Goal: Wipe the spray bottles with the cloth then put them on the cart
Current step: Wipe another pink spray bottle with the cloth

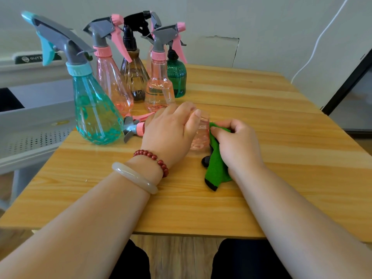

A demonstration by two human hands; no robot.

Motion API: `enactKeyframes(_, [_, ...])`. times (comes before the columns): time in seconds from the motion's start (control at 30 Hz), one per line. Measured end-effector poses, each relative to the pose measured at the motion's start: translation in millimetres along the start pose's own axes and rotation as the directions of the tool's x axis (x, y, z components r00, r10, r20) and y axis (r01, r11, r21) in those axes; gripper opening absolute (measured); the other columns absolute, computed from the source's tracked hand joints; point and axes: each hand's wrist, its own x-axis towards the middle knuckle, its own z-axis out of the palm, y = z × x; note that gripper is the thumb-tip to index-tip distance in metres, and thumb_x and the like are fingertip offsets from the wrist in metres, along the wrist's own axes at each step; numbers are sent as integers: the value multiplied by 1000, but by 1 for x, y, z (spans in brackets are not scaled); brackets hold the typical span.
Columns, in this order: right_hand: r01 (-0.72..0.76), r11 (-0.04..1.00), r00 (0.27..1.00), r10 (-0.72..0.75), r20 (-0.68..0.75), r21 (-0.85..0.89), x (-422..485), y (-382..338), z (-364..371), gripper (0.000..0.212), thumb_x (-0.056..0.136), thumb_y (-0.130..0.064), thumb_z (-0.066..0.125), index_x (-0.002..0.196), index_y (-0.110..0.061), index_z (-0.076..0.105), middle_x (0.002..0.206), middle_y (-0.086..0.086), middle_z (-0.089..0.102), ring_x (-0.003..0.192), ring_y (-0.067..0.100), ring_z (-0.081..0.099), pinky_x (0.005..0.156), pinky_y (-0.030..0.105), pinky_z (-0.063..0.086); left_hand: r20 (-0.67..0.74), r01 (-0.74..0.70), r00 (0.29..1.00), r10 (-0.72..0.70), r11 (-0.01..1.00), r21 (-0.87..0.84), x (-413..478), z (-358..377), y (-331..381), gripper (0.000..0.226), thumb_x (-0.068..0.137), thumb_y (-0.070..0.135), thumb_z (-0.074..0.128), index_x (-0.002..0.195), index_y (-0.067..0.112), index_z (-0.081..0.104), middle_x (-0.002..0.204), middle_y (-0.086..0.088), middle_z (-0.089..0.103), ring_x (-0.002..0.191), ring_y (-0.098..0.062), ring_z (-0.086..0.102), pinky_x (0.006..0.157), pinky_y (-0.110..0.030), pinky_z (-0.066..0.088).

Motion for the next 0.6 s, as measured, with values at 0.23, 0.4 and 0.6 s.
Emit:
enactKeyframes(0.23, [187,982,981,-186,-49,30,-4,-5,0,17,91,-18,65,80,-31,66,87,-12,69,83,10,66,71,26,51,0,-6,1000,6,1000,-7,-1,-1,0,70,90,60,7,125,25,57,109,-1,62,104,-27,55,84,-35,35])
enactKeyframes(0.4, [144,960,989,-143,22,-241,1,-3,-3,14,91,-21,62,79,-29,61,78,-7,66,69,15,64,56,26,47,4,-2,1000,2,1000,-4,-1,-1,1,71,89,60,6,125,26,56,109,0,61,105,-27,55,87,-36,36])
enactKeyframes(0.6, [330,942,943,-332,-29,-53,-6,-8,-1,16,93,-16,62,89,-32,67,92,-18,68,89,0,63,78,16,50,7,-2,1000,2,1000,-5,-1,0,-1,71,90,60,6,129,26,55,112,-1,62,106,-27,56,87,-37,38])
